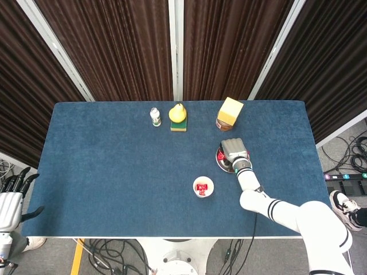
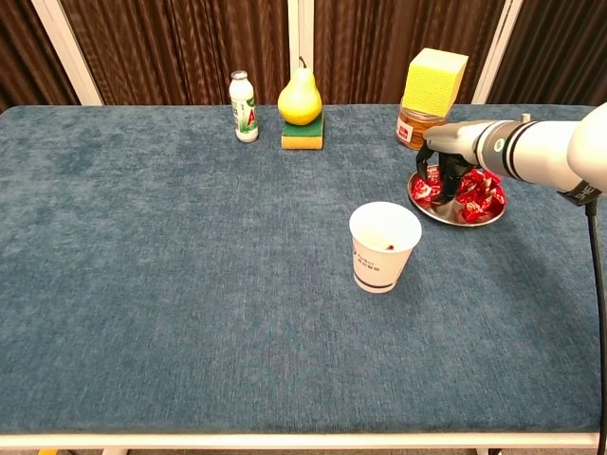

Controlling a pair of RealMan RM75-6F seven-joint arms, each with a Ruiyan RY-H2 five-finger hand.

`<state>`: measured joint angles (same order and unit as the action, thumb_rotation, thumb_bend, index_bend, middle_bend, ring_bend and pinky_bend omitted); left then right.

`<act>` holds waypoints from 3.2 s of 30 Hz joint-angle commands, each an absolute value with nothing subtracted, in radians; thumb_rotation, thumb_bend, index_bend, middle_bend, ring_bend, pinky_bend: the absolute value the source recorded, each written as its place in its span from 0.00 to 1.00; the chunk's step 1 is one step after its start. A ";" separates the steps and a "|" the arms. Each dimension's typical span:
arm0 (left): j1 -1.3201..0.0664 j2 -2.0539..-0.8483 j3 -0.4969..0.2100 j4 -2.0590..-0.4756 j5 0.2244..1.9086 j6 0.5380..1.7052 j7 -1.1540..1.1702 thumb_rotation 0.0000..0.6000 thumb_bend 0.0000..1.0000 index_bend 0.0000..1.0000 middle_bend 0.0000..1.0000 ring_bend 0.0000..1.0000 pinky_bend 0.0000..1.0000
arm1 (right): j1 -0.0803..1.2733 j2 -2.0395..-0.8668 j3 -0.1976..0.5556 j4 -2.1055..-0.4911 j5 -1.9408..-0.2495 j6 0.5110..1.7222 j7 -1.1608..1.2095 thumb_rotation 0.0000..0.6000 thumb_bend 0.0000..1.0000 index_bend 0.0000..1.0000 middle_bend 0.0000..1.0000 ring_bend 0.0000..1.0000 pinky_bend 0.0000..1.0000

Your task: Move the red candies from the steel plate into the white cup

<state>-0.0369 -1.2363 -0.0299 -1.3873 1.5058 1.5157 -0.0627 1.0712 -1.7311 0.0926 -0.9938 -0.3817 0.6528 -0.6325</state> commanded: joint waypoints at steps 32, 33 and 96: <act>-0.062 -1.222 -0.030 -1.432 1.523 1.507 -0.025 1.00 0.10 0.23 0.16 0.18 0.16 | 0.901 -1.324 0.104 -1.764 -1.036 0.788 -0.331 1.00 0.33 0.58 0.94 0.98 1.00; -0.062 -1.223 -0.030 -1.432 1.522 1.508 -0.025 1.00 0.10 0.23 0.16 0.18 0.16 | 0.903 -1.328 0.101 -1.762 -1.036 0.788 -0.338 1.00 0.33 0.58 0.94 0.98 1.00; -0.045 -1.250 -0.023 -1.390 1.507 1.516 -0.060 1.00 0.10 0.23 0.16 0.18 0.16 | 0.948 -1.517 0.055 -1.280 -0.558 0.708 -0.540 1.00 0.24 0.38 0.94 0.97 1.00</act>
<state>-0.0456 -1.2501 -0.0227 -1.3896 1.5066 1.5156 -0.0594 0.9467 -1.5148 0.0532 -1.2818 -0.5601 0.7102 -0.5384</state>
